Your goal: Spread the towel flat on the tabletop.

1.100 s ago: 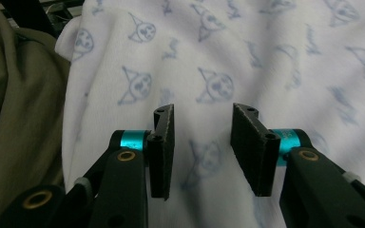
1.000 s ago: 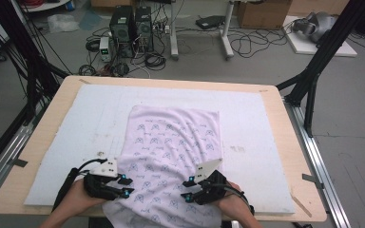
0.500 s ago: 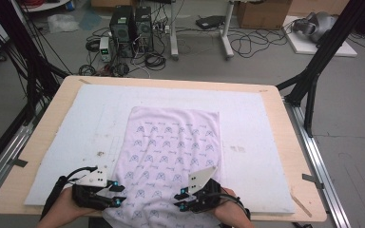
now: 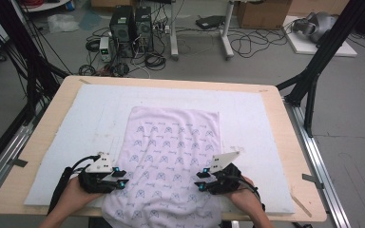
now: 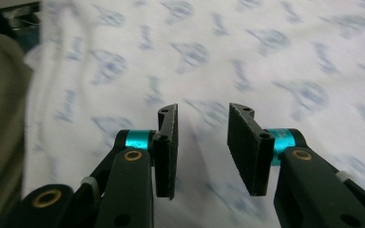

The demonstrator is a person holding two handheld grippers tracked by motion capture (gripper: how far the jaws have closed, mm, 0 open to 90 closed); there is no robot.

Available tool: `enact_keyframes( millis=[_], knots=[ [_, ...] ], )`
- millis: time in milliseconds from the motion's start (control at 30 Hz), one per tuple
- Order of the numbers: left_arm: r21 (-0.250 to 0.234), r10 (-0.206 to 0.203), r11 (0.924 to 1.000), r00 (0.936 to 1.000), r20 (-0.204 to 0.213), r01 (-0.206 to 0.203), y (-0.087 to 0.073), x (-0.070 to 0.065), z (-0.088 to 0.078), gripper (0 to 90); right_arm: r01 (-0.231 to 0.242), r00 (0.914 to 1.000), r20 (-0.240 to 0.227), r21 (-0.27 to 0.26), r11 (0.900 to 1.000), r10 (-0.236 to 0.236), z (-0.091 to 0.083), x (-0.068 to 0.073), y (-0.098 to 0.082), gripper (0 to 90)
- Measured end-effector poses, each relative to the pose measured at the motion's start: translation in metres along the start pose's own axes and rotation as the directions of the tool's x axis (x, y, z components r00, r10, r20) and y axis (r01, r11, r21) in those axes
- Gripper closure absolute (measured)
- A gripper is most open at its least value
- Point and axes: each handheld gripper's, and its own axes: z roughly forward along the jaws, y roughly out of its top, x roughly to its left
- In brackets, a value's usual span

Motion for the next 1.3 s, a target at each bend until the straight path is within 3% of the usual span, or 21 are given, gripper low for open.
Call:
enact_keyframes(
  millis=[67, 133, 267, 433, 633, 900, 1300],
  knots=[
    [-0.003, -0.005, 1.0, 0.9996, -0.028, 0.005, -0.001, 0.0, -0.001, 76.5, -0.018, 0.9996, 0.021, 0.008, 1.0, 0.018, -0.004, -0.005, -0.005, 64.2],
    [-0.003, -0.001, 1.0, 0.9995, -0.031, 0.001, -0.002, -0.001, -0.001, 85.6, -0.034, 0.9991, 0.027, 0.024, 0.999, 0.033, -0.004, -0.009, -0.011, 67.6],
    [-0.003, -0.011, 0.9999, 0.9993, -0.035, 0.011, -0.006, -0.003, -0.006, 88.1, -0.023, 0.9997, 0.004, 0.03, 0.999, 0.023, -0.005, -0.008, -0.015, 81.6],
    [-0.024, -0.022, 0.9995, 0.9989, -0.041, 0.021, -0.01, -0.003, -0.015, 87.2, -0.018, 0.9991, -0.039, 0.013, 1.0, 0.018, -0.011, 0.003, -0.022, 78.0],
    [-0.076, -0.054, 0.9959, 0.9965, -0.063, 0.049, -0.002, 0.006, -0.012, 69.7, -0.057, 0.9983, 0.004, -0.031, 0.998, 0.057, -0.018, -0.003, -0.022, 66.4],
    [-0.118, -0.071, 0.9912, 0.994, -0.083, 0.061, 0.008, 0.023, -0.004, 60.2, -0.092, 0.993, 0.068, -0.073, 0.993, 0.097, -0.018, -0.023, -0.014, 57.5],
    [-0.16, -0.124, 0.9816, 0.9854, -0.117, 0.104, 0.024, 0.042, 0.007, 46.8, -0.149, 0.9726, 0.161, -0.123, 0.981, 0.167, -0.018, -0.052, -0.011, 41.5]
  ],
)
